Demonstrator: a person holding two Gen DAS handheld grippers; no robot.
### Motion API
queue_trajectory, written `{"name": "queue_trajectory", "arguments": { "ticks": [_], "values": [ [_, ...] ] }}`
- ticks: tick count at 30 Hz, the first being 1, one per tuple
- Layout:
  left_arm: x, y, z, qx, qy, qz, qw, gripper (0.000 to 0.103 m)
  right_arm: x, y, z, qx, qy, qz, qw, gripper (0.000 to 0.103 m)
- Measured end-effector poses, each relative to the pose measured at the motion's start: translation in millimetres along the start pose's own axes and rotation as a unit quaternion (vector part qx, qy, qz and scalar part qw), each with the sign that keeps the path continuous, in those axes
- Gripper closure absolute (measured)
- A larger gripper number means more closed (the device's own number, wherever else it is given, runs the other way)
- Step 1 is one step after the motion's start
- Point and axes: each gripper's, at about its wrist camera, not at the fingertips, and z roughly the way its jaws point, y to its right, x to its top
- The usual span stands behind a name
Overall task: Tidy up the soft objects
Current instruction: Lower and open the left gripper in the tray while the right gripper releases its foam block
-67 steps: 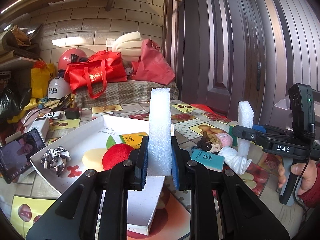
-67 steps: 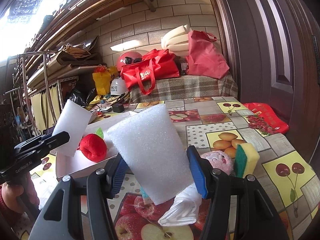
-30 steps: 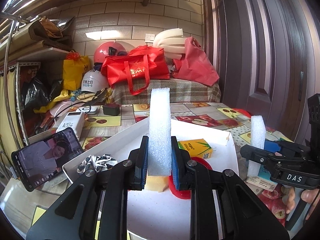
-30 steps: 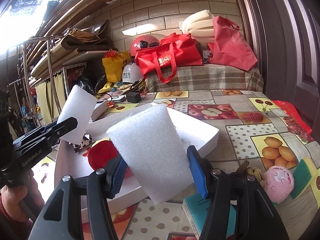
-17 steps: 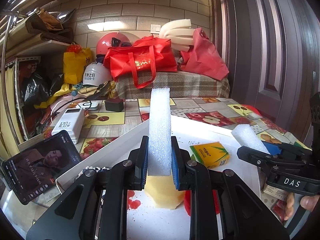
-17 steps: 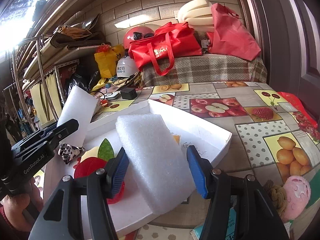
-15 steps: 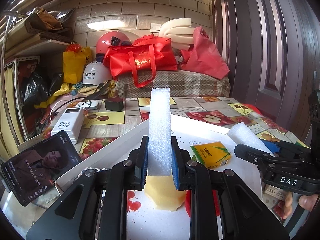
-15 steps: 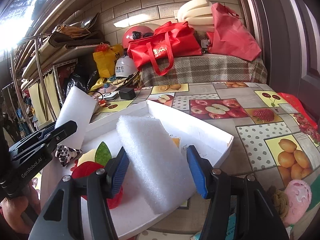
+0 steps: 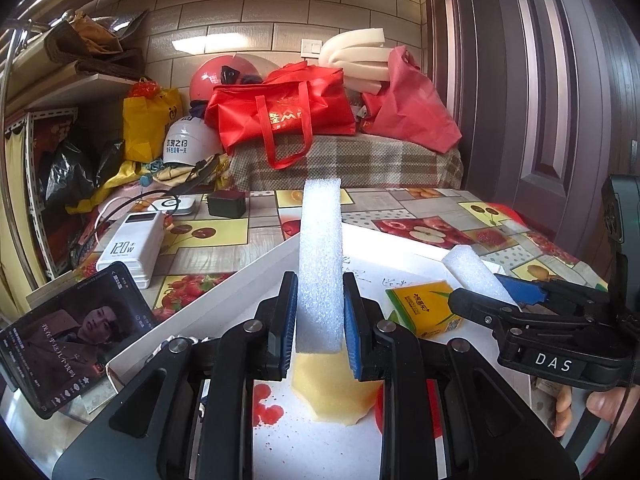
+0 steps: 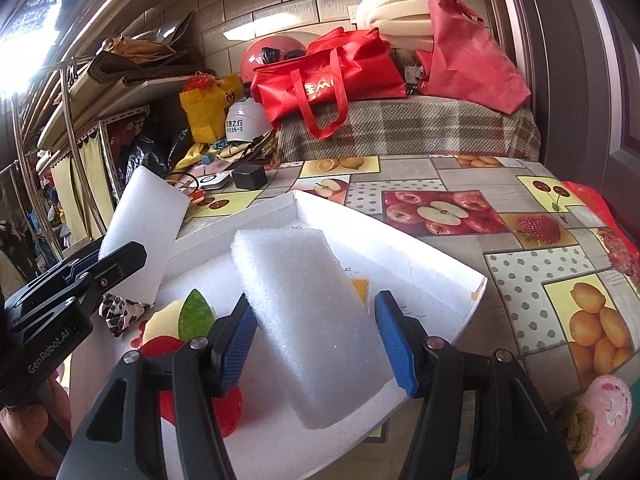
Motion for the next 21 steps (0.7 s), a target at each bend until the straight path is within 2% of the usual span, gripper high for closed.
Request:
{"name": "queue_trajectory", "arguments": {
  "ticks": [1, 2, 3, 4, 14, 15, 16, 21],
  "values": [
    [-0.1, 1.9, -1.0, 0.006, 0.003, 0.005, 1.0, 0.043, -0.1, -0.2, 0.8, -0.005, -0.002, 0.0, 1.0, 0.016],
    [-0.3, 3.7, -2.7, 0.009, 0.008, 0.01, 0.9999, 0.014, -0.2, -0.5, 0.3, -0.009, -0.001, 0.0, 1.0, 0.015],
    [-0.6, 5.4, -4.4, 0.011, 0.012, 0.014, 0.9998, 0.003, -0.4, -1.0, -0.8, -0.01, 0.002, -0.001, 1.0, 0.015],
    [-0.6, 6.1, -6.3, 0.012, 0.016, 0.017, 0.9996, 0.0, -0.4, -1.8, -1.5, -0.011, 0.004, -0.003, 1.0, 0.015],
    [-0.8, 1.8, -14.7, 0.022, 0.038, 0.01, 0.999, 0.0, 0.7, -4.2, -6.0, -0.028, 0.023, -0.009, 0.999, 0.014],
    [-0.7, 1.7, -15.1, 0.023, 0.039, 0.01, 0.9989, 0.0, 1.0, -3.4, -6.2, -0.03, 0.024, -0.007, 0.999, 0.013],
    [-1.0, 1.1, -15.8, 0.024, 0.04, 0.009, 0.9989, 0.0, 1.1, -2.5, -6.2, -0.03, 0.024, -0.005, 0.999, 0.0],
    [-0.8, -0.8, -17.3, 0.028, 0.046, 0.006, 0.9986, 0.0, 0.6, 1.6, -7.9, -0.031, 0.032, 0.005, 0.999, 0.0]
  ]
}}
